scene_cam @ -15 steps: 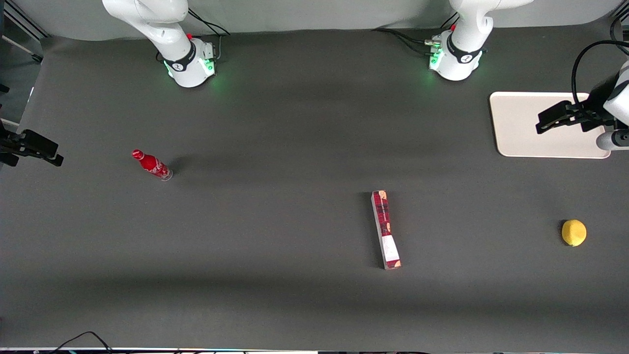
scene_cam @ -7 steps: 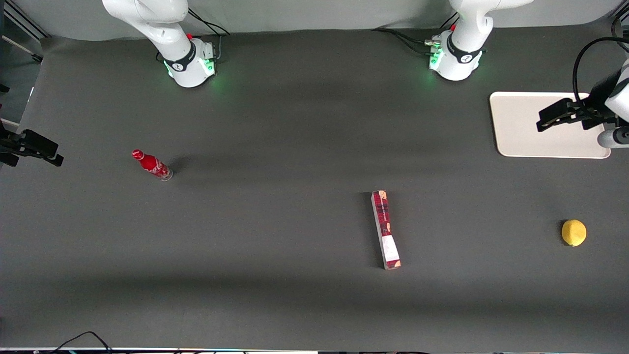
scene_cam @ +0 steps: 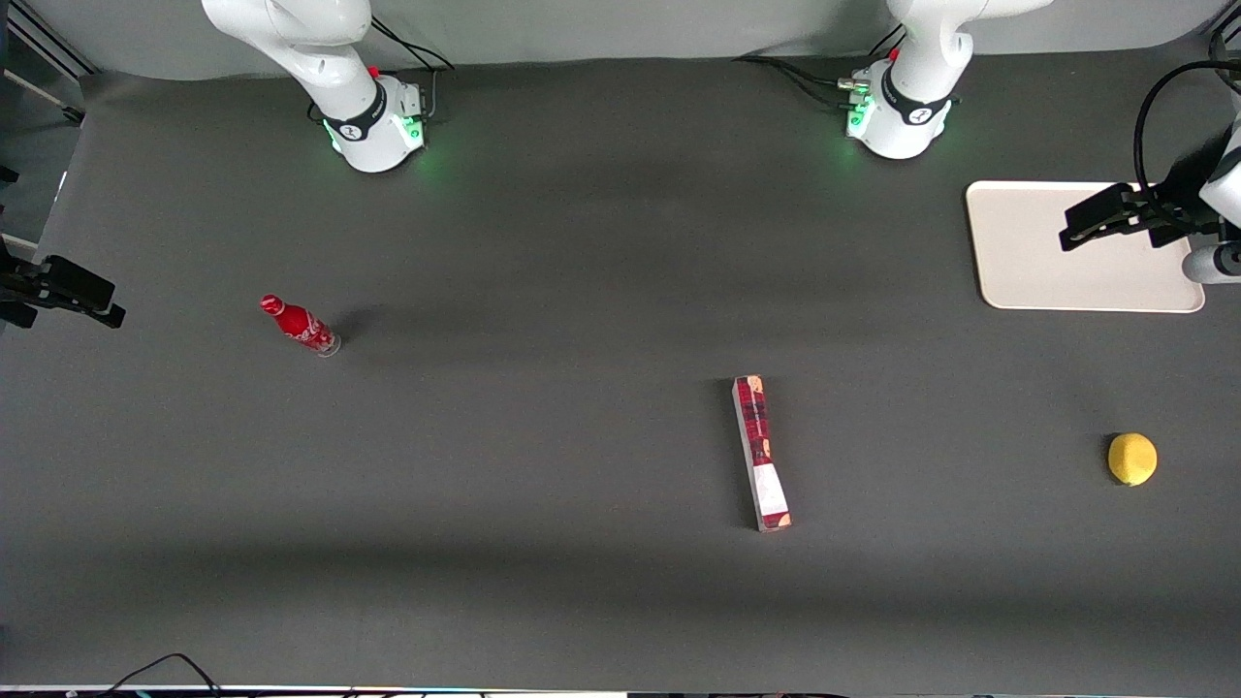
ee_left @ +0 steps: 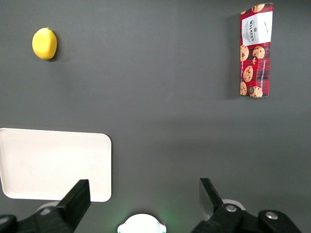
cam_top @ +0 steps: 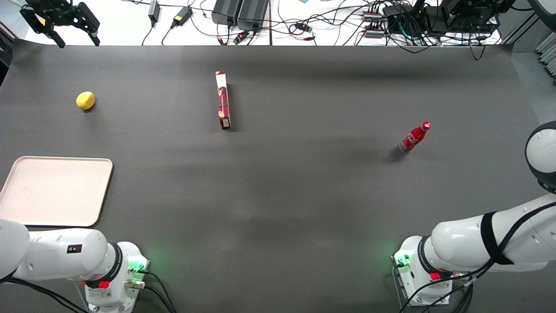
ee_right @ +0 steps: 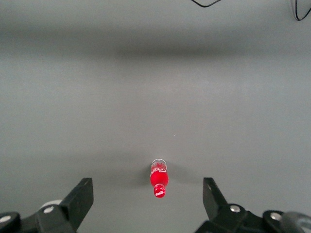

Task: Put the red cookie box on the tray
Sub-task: 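Move the open left gripper over the red cookie box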

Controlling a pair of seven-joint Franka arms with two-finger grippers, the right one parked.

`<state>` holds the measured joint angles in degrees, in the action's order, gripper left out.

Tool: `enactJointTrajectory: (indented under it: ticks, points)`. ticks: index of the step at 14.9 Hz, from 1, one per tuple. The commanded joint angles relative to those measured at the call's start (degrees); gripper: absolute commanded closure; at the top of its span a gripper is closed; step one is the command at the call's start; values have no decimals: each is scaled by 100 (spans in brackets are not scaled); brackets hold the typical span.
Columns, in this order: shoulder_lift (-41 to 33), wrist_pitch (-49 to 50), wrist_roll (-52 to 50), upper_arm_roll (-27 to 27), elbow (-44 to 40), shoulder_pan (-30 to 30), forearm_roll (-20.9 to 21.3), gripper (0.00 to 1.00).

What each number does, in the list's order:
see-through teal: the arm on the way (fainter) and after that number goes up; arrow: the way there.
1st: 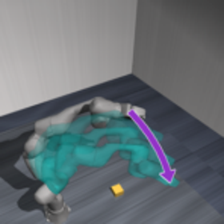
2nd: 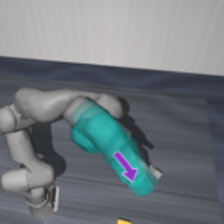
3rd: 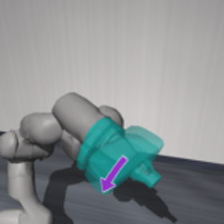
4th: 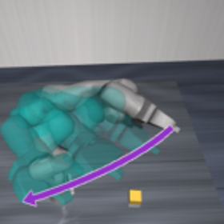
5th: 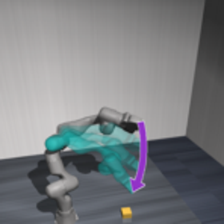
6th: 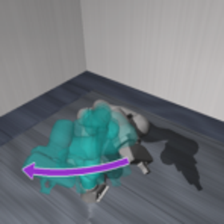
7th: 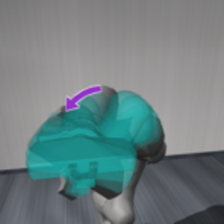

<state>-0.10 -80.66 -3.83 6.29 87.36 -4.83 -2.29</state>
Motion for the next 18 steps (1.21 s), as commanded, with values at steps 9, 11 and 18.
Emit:
enactJointTrajectory:
  ticks: [9, 11, 18]
  points:
    - [151, 59, -48, -49, -421, 131, -43, 0]
    - [186, 59, -74, -267, -526, 368, -35, 0]
    - [1088, 25, -783, -287, -1605, 597, -70, 0]
